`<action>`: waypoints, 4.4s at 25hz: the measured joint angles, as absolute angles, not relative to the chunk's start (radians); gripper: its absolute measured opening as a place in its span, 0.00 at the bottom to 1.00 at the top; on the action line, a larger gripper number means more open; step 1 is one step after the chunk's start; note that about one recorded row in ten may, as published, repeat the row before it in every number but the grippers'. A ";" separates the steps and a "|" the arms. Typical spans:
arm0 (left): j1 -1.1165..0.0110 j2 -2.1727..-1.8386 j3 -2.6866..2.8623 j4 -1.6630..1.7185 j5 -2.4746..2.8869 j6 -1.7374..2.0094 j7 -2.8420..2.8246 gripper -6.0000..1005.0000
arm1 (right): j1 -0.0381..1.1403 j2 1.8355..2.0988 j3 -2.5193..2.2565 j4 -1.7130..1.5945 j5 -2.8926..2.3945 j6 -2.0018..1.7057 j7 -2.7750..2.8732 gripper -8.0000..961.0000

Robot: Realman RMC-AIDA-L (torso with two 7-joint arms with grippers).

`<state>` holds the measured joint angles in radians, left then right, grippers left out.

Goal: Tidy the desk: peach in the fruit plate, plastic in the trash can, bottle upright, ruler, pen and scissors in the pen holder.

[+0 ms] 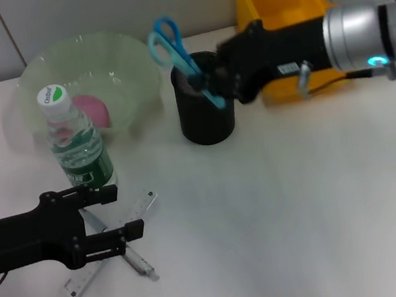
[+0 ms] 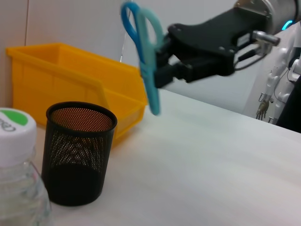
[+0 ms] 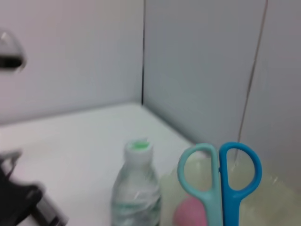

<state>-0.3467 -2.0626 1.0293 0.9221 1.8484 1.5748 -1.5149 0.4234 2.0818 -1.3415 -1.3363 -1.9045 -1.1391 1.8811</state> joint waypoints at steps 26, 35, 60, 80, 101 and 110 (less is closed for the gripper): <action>-0.369 -2.063 1.028 0.875 1.848 1.560 -1.529 0.77 | 0.593 2.083 -1.352 -0.854 -1.707 -0.778 1.663 0.26; -0.371 -2.060 1.028 0.874 1.848 1.560 -1.528 0.77 | 0.593 2.080 -1.350 -0.830 -1.661 -0.785 1.625 0.29; -0.388 -2.067 1.048 1.015 1.970 1.509 -1.788 0.77 | 0.402 2.027 -1.104 -0.980 -1.627 -1.328 1.730 0.73; -0.485 -2.071 1.296 1.194 2.271 1.411 -2.123 0.77 | 0.450 1.988 -0.949 -1.003 -2.062 -1.655 1.791 0.73; -0.505 -2.072 1.389 1.128 2.274 1.292 -2.153 0.77 | 0.458 1.989 -0.936 -1.010 -2.068 -1.672 1.769 0.73; -0.513 -2.073 1.433 1.088 2.313 1.224 -2.155 0.77 | 0.459 1.998 -0.936 -1.009 -2.076 -1.670 1.769 0.72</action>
